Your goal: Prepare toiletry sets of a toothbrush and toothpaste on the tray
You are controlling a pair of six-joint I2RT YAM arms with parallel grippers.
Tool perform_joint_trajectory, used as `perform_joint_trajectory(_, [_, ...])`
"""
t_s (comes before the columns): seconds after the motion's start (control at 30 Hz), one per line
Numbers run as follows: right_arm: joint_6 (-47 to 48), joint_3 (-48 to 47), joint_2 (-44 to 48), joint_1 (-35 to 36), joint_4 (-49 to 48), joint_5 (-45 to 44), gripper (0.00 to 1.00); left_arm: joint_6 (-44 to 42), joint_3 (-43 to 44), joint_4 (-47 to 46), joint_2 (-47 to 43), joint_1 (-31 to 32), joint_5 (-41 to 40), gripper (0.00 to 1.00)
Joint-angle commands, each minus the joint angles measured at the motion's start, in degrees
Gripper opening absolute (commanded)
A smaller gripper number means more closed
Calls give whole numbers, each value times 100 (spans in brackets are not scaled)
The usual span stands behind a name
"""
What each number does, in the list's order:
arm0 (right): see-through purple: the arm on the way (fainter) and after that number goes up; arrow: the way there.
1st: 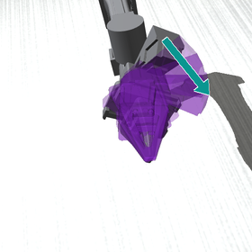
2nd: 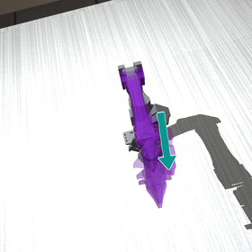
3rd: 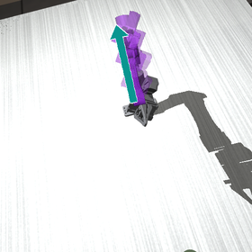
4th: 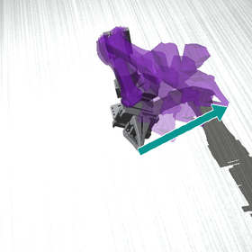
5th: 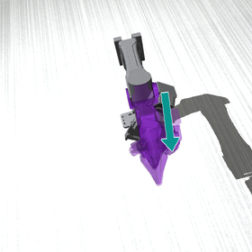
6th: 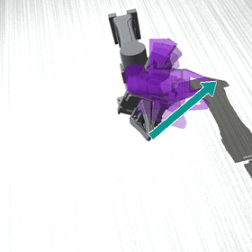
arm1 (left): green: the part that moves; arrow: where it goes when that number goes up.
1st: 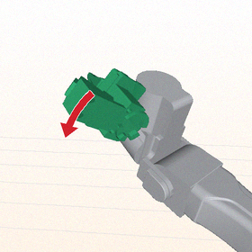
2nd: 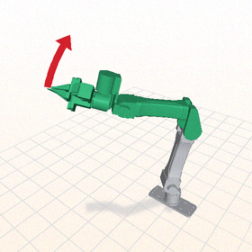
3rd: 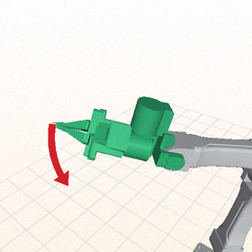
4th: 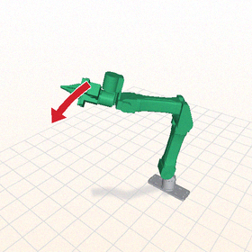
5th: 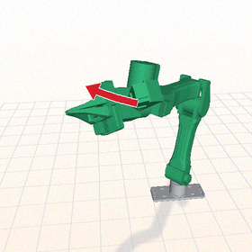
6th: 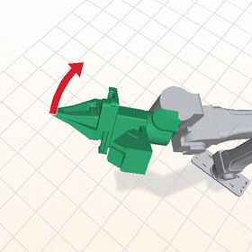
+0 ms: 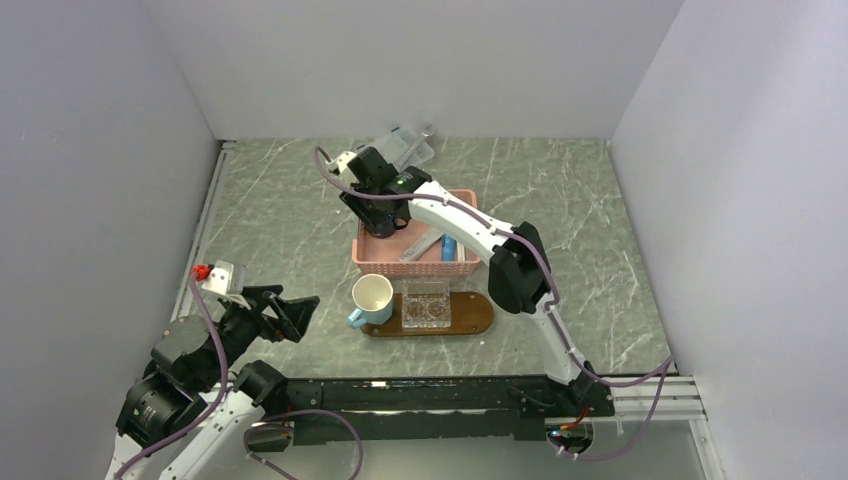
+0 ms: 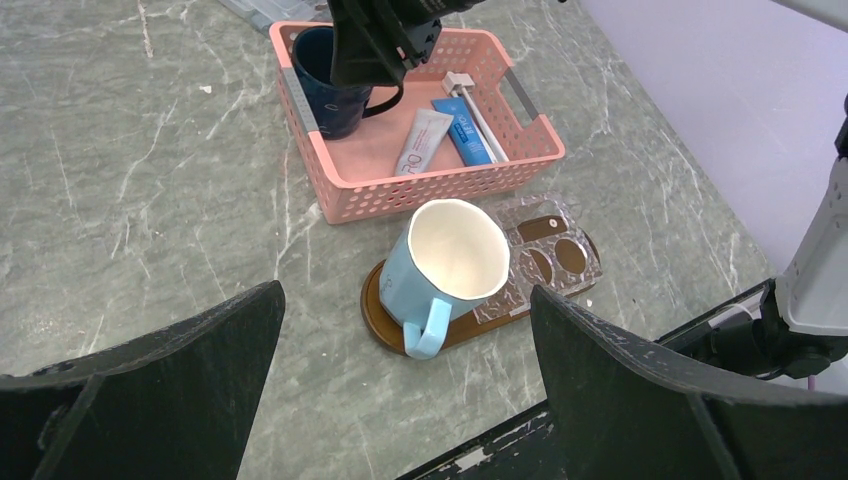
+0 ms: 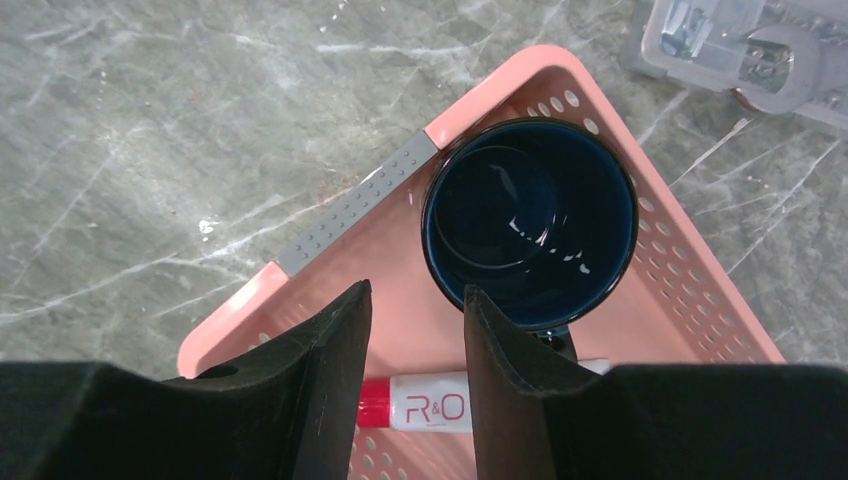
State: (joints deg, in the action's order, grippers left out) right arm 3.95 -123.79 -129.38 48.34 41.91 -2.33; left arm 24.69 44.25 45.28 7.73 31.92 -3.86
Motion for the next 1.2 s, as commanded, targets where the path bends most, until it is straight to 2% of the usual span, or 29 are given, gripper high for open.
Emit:
perform_joint_trajectory(0.0, [158,-257,-153,-54,-138,99,42,-25,27,-171,105,-29,18,99])
perform_joint_trajectory(0.47, [325,-811,-781,-120,-105,38,44,-17,27,-153,149,-32,-17,99])
perform_joint_trajectory(0.83, [420,-782,-1001,-139,-144,-72,44,9,31,-132,187,-39,-63,99])
perform_joint_trajectory(0.97, [448,-734,-1048,-137,-179,-92,40,16,37,-123,194,-40,-91,99])
perform_joint_trajectory(1.17, [488,-752,-1092,-140,-215,-166,21,19,34,-111,169,-45,-118,99])
